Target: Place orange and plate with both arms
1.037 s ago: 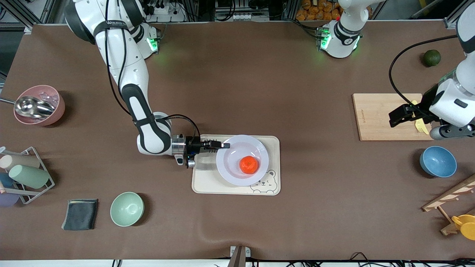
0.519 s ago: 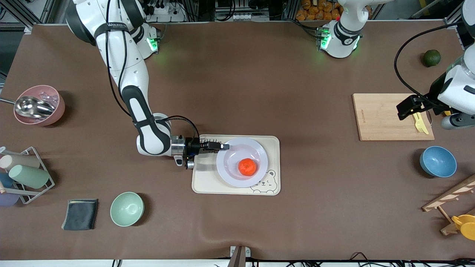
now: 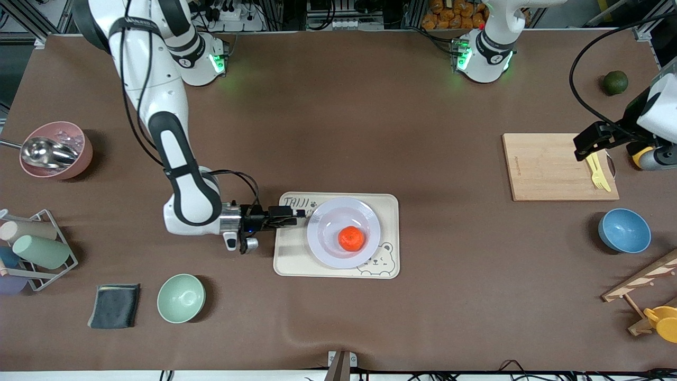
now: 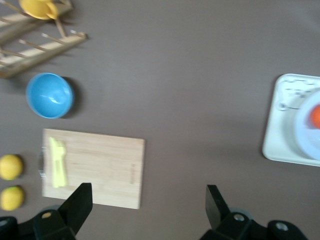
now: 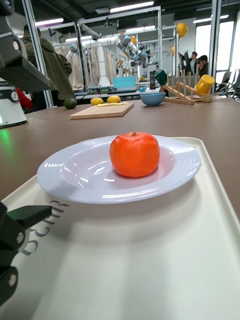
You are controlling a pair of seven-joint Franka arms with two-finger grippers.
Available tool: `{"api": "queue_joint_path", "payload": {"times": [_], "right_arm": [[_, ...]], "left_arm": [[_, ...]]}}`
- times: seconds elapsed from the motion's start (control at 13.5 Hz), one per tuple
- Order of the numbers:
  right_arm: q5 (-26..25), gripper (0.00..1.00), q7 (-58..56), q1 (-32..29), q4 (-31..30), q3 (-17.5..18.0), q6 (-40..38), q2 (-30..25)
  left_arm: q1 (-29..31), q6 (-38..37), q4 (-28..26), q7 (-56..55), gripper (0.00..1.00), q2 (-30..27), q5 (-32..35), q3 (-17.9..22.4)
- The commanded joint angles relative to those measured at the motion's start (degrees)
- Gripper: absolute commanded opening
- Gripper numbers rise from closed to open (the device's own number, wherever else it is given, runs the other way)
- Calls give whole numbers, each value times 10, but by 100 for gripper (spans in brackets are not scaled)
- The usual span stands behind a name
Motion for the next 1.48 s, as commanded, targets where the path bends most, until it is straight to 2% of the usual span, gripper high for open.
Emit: {"api": "queue_joint_path", "payload": {"times": [0.0,0.07,0.3,0.59,0.81,0.96,1.11,1.33,1.41], "right_arm": [[-89,100,48,-23,-14,5,-3,-58],[-132,100,66,-35,-16,5,-5,-84],[-255,100,97,-87,-12,5,-73,-146],[-388,100,97,-151,-16,5,-127,-210],[-477,100,97,-202,-16,5,-161,-247],[-523,100,105,-203,-16,0,-183,-297],[-579,100,165,-189,-17,-4,-185,-332],[-670,100,255,-182,-18,8,-180,-373],[-686,100,292,-183,-18,8,-176,-381]], "left_arm": [[15,25,-18,16,100,-5,-39,1],[14,24,-21,15,100,-4,-37,1],[11,8,-21,0,100,-8,-22,-1],[15,-11,-28,-7,100,-24,1,-11],[12,17,-80,-16,100,-60,2,-15],[14,40,-109,-16,100,-78,23,-26],[16,34,-106,-13,100,-78,24,-26],[16,22,-100,-16,100,-80,23,-26],[16,22,-97,-14,100,-79,23,-26]]}}
